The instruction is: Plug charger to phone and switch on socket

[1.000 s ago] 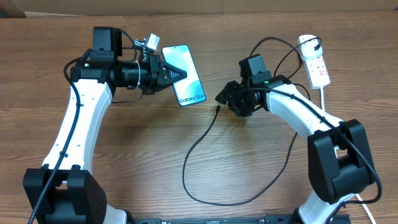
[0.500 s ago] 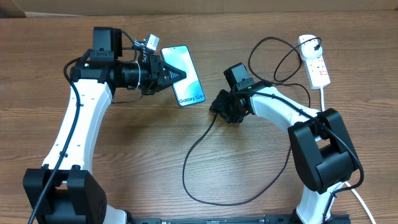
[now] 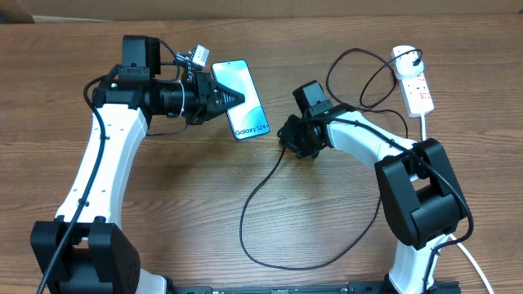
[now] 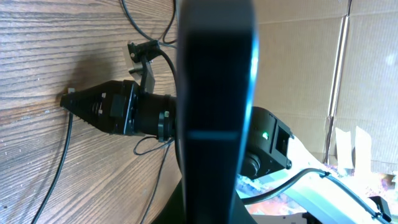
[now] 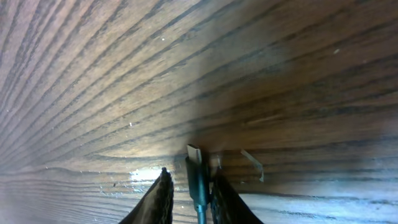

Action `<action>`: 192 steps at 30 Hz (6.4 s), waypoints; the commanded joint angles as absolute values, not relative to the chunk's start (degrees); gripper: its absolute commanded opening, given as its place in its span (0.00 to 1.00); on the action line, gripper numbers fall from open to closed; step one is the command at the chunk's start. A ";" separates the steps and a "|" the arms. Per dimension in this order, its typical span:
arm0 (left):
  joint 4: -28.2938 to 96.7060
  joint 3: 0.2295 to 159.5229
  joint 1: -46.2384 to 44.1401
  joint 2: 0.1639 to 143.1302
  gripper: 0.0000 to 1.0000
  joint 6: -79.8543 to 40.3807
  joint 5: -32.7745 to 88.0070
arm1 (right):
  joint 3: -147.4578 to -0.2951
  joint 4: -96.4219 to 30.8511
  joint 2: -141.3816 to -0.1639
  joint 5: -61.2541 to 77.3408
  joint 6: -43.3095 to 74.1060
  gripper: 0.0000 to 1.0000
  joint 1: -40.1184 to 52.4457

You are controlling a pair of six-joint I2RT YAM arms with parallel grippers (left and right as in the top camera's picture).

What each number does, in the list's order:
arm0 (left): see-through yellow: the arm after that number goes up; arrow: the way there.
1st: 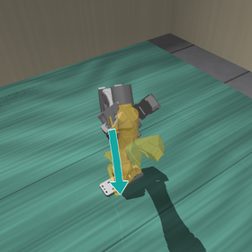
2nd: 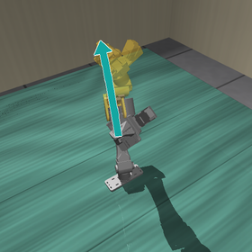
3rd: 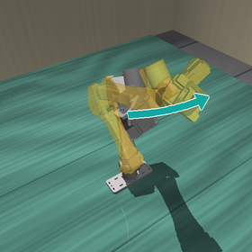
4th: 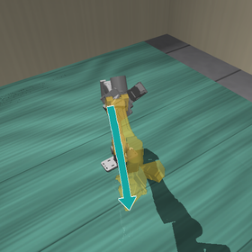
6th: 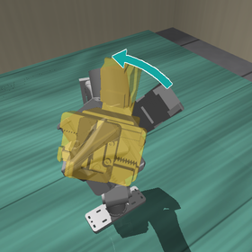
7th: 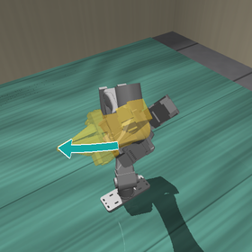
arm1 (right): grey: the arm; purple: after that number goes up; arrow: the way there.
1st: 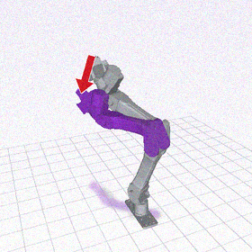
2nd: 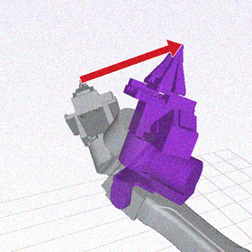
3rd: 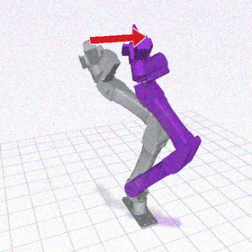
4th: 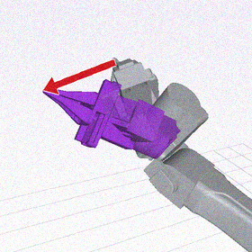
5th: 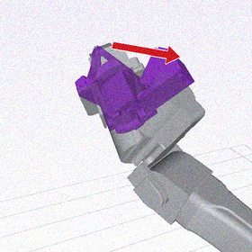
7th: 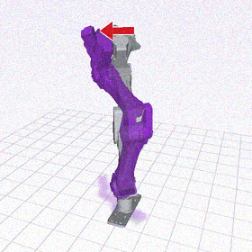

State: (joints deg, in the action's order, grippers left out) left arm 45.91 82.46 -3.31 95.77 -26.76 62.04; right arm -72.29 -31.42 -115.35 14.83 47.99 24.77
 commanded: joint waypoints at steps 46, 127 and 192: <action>45.87 84.16 -3.40 95.46 0.04 -25.28 62.78 | -72.03 -34.54 -118.74 13.56 45.56 0.04 26.55; 28.49 84.16 -3.05 95.46 0.04 -43.29 90.50 | -72.07 -42.85 -78.13 69.60 21.28 0.04 27.42; 30.17 84.16 -3.03 95.46 0.04 -45.01 90.56 | -72.07 -34.98 -84.33 73.80 27.75 0.04 24.99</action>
State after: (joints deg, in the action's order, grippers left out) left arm 30.39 82.48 -2.92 95.77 -44.69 87.90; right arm -72.10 -35.16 -82.78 73.49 27.00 25.47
